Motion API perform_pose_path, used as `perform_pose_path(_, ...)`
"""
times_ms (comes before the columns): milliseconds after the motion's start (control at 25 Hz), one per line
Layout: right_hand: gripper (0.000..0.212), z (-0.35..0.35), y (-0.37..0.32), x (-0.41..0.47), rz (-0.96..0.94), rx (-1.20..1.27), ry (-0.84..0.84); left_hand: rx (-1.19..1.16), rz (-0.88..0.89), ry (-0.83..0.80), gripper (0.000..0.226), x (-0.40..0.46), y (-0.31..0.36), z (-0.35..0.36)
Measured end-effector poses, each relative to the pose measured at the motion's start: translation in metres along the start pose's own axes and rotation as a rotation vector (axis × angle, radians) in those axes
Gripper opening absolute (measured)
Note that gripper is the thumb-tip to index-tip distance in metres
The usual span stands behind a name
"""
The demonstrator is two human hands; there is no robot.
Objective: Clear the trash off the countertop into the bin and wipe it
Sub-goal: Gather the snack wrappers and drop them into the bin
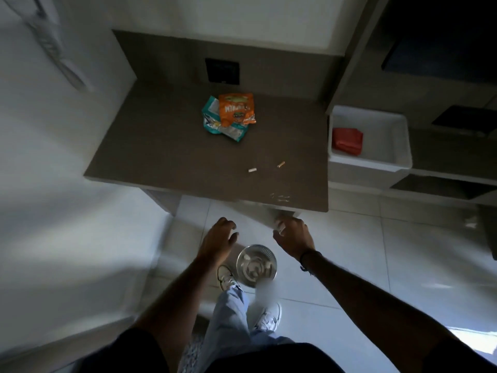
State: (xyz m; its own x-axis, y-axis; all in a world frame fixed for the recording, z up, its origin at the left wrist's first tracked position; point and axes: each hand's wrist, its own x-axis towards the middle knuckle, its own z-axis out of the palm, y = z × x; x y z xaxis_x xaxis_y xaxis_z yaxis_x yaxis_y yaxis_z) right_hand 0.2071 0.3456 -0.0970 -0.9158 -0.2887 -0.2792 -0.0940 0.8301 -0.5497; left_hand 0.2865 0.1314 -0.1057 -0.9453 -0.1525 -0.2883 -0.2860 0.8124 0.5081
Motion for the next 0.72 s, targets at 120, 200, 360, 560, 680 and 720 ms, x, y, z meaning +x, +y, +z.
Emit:
perform_pose_path(120,0.018,-0.032,-0.040,0.036,-0.107,0.044,0.100,-0.018,0.006,0.104,0.024,0.028,0.005,-0.044)
perform_pose_path(200,0.020,-0.052,-0.066,0.069,-0.123,0.104,0.134,-0.011,0.038,0.146,0.022,0.058,0.006,-0.072)
perform_pose_path(360,0.033,-0.075,-0.107,0.154,0.021,0.191,0.208,-0.006,0.023,0.228,0.029,0.139,-0.003,-0.122)
perform_pose_path(560,0.062,-0.071,-0.144,0.289,0.276,0.299,0.167,-0.157,-0.270,0.291,0.043,0.260,-0.033,-0.167)
perform_pose_path(680,0.066,-0.061,-0.159,0.359,0.439,0.459,0.114,-0.258,-0.412,0.180,0.057,0.320,-0.057,-0.181)
perform_pose_path(720,0.060,-0.058,-0.162,0.379,0.448,0.484,0.107,-0.289,-0.410,0.165,0.057,0.336,-0.064,-0.183)
